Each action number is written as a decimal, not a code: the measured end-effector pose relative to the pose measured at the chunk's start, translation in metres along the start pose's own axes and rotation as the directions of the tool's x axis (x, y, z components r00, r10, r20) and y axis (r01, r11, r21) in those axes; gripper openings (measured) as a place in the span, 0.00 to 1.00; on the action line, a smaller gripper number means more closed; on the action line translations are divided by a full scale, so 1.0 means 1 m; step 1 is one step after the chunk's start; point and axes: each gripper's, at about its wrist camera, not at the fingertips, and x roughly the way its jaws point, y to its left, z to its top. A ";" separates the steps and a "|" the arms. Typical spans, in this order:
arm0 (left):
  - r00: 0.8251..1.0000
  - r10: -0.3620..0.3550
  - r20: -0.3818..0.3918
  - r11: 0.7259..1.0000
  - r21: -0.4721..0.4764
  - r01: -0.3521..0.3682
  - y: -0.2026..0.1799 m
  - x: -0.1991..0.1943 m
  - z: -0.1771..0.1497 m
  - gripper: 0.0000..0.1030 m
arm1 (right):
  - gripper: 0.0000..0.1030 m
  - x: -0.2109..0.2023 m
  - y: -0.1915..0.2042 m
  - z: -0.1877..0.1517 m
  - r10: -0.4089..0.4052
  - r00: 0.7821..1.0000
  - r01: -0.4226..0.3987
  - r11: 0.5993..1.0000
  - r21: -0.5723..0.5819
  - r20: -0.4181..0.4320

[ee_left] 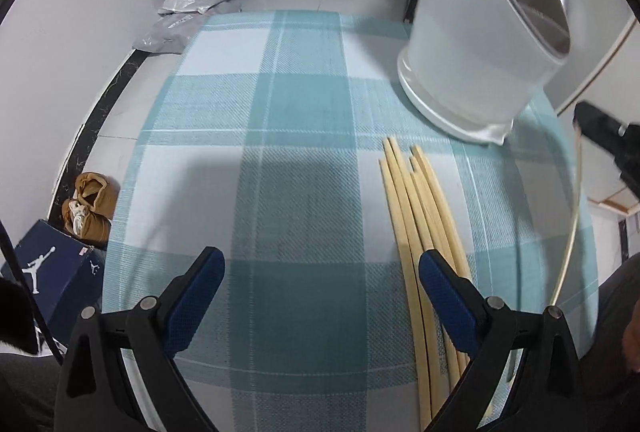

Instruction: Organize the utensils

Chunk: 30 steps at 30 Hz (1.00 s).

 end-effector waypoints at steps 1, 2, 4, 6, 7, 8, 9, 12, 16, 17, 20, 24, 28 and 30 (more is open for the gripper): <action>1.000 0.018 -0.007 1.000 0.012 -0.017 -0.003 0.002 -0.001 0.93 | 0.03 -0.003 -0.004 0.001 0.005 1.000 -0.005 1.000 0.010 0.005; 0.999 0.041 -0.015 0.999 0.034 -0.040 -0.007 0.005 -0.002 0.94 | 0.03 -0.006 -0.006 0.001 0.007 1.000 -0.008 1.000 0.015 0.010; 0.999 0.044 -0.014 0.998 0.049 -0.043 -0.009 0.006 -0.003 0.93 | 0.03 0.008 0.003 0.004 0.017 1.000 -0.017 1.000 0.013 0.025; 0.998 0.050 -0.023 0.998 0.049 -0.049 -0.008 0.007 -0.003 0.93 | 0.03 0.008 0.007 0.005 0.016 0.999 -0.016 1.000 -0.009 0.049; 0.998 0.052 -0.026 0.998 0.043 -0.051 -0.007 0.008 -0.002 0.93 | 0.03 0.007 0.009 0.006 0.017 0.998 -0.016 1.000 -0.020 0.059; 0.998 0.045 -0.033 0.998 0.034 -0.044 -0.004 0.008 -0.002 0.93 | 0.03 0.008 0.010 0.007 0.021 0.998 -0.020 0.999 -0.025 0.067; 0.998 0.049 -0.033 0.998 0.031 -0.048 -0.003 0.008 -0.001 0.93 | 0.03 0.008 0.010 0.008 0.024 0.997 -0.022 0.999 -0.028 0.071; 0.998 0.053 -0.033 0.998 0.016 -0.053 -0.002 0.008 0.001 0.92 | 0.03 0.009 0.009 0.012 0.025 0.996 -0.023 0.999 -0.032 0.081; 0.998 0.060 -0.005 0.998 0.029 -0.059 -0.010 0.011 0.011 0.79 | 0.03 0.013 0.004 0.017 0.030 0.996 -0.027 0.999 -0.029 0.086; 0.998 0.058 0.000 0.998 0.039 -0.058 -0.012 0.012 0.013 0.76 | 0.03 0.013 0.004 0.018 0.032 0.995 -0.029 0.999 -0.031 0.089; 0.999 0.038 0.016 0.997 0.064 -0.039 -0.019 0.015 0.021 0.58 | 0.03 0.007 0.005 0.017 0.039 0.994 -0.035 0.999 -0.033 0.098; 1.000 0.006 0.017 0.996 0.088 -0.008 -0.027 0.016 0.027 0.21 | 0.03 0.005 0.006 0.018 0.045 0.994 -0.041 0.998 -0.036 0.103; 1.000 -0.031 0.001 0.998 0.055 0.031 -0.029 0.020 0.035 0.02 | 0.03 0.002 0.006 0.018 0.046 0.992 -0.041 0.998 -0.038 0.114; 0.999 -0.041 -0.003 0.999 0.031 0.041 -0.023 0.020 0.037 0.02 | 0.03 0.000 0.006 0.018 0.048 0.991 -0.044 0.998 -0.037 0.121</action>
